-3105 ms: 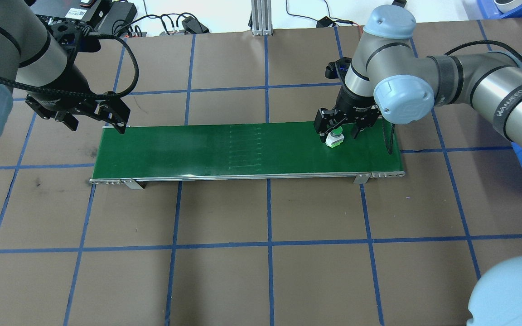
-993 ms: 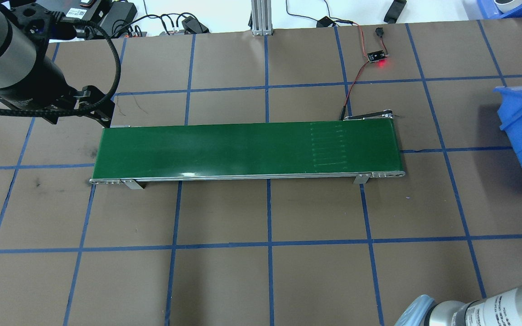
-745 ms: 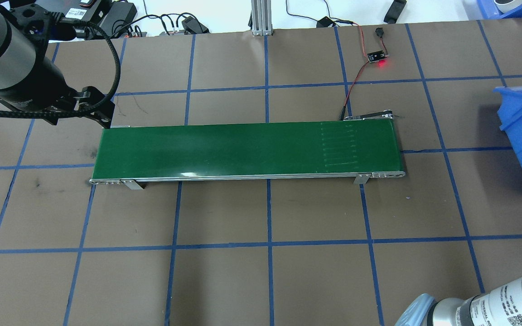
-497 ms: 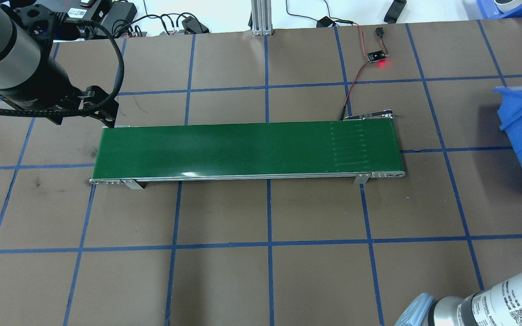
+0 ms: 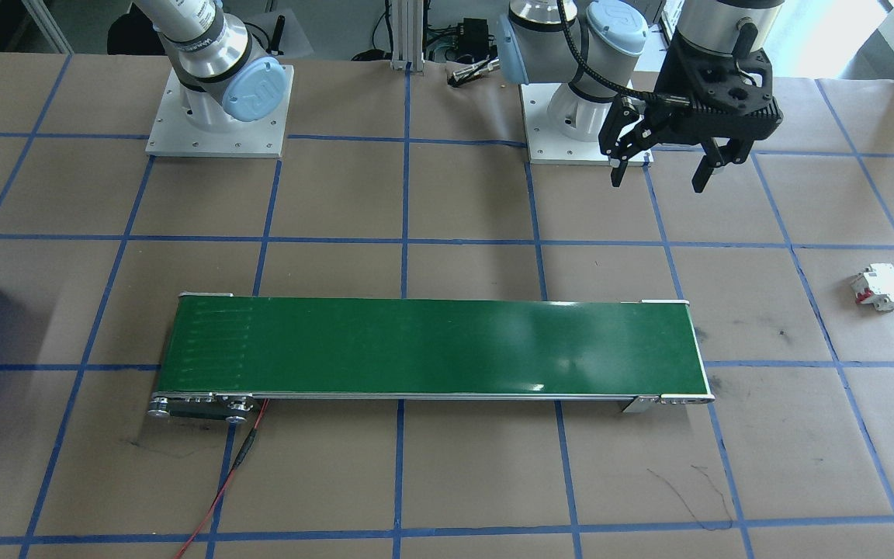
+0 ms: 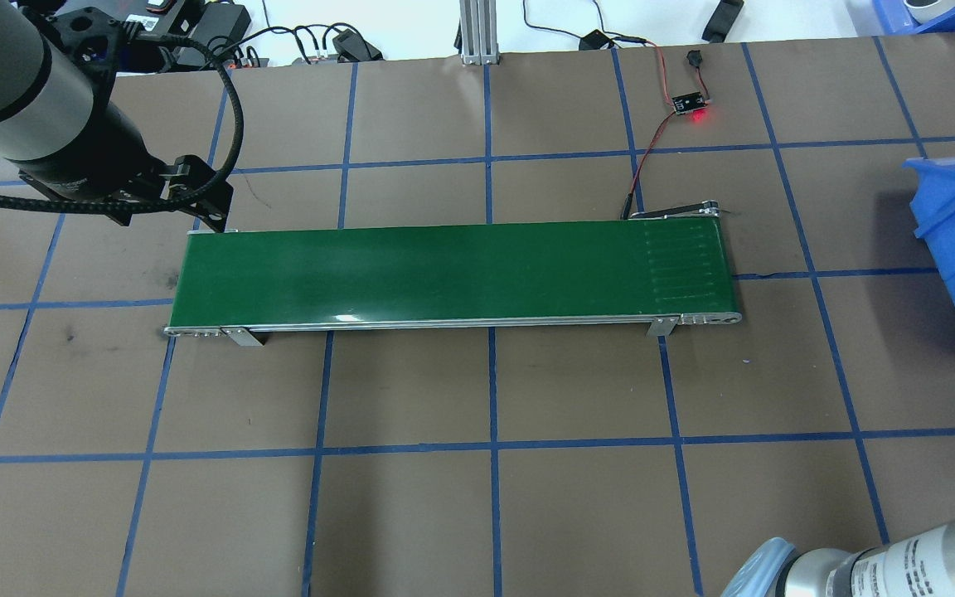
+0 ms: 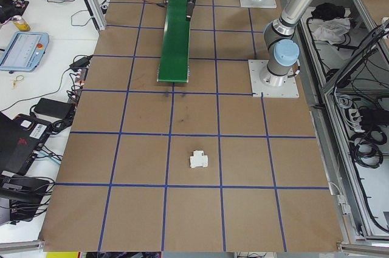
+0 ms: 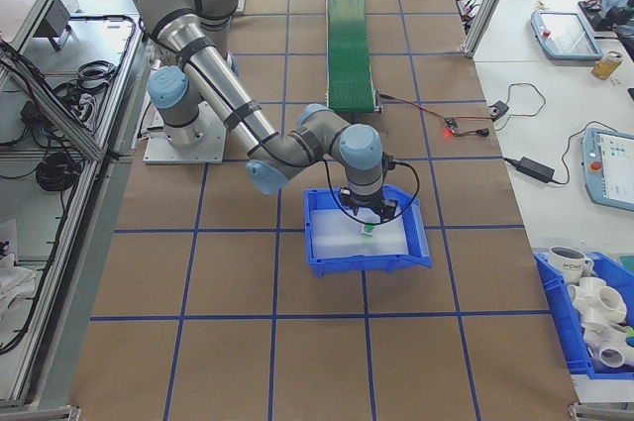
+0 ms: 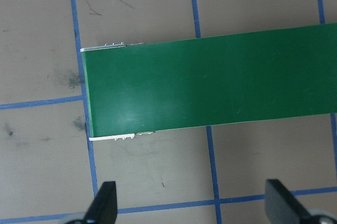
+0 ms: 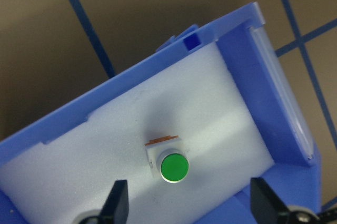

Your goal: Move button from left to right

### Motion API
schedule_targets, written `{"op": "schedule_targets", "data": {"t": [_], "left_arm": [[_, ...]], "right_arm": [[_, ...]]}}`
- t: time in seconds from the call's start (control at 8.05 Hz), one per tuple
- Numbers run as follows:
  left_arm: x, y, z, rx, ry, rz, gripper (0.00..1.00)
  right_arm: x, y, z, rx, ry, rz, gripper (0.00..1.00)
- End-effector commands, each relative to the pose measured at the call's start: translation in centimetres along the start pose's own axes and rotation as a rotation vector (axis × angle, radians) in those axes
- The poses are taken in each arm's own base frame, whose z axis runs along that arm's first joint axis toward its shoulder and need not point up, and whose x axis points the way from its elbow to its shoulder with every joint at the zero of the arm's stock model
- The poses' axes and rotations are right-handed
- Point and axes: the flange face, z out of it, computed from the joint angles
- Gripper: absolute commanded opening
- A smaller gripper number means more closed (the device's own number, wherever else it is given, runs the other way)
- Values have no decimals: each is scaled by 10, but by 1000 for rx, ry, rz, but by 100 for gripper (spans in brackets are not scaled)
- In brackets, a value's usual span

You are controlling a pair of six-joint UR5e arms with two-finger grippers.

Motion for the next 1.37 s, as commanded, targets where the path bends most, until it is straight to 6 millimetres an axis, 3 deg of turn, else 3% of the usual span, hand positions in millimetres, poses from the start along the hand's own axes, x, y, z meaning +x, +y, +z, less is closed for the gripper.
{"op": "schedule_targets", "data": {"t": [0.0, 0.25, 0.37, 0.5, 0.62, 0.75, 0.99, 1.24], "left_arm": [[1, 1, 0, 2, -1, 12, 100], [0, 2, 0, 1, -2, 18, 100], [1, 2, 2, -4, 0, 19, 100], [1, 2, 0, 0, -2, 19, 100], [2, 7, -8, 15, -6, 19, 100], [1, 4, -1, -1, -5, 21, 100], [0, 2, 1, -4, -5, 21, 100], [0, 4, -1, 0, -7, 21, 100]], "right_arm": [[-38, -115, -117, -34, 18, 330, 100], [-84, -216, -163, -95, 7, 511, 100], [-114, -265, -188, -84, -18, 700, 100], [-141, -316, -198, -90, -45, 742, 100], [-171, -352, -207, -125, -71, 814, 100], [-199, -390, -217, -122, -70, 864, 100], [-248, -437, -221, -150, -81, 932, 100], [-278, -459, -222, -178, -104, 974, 100]]}}
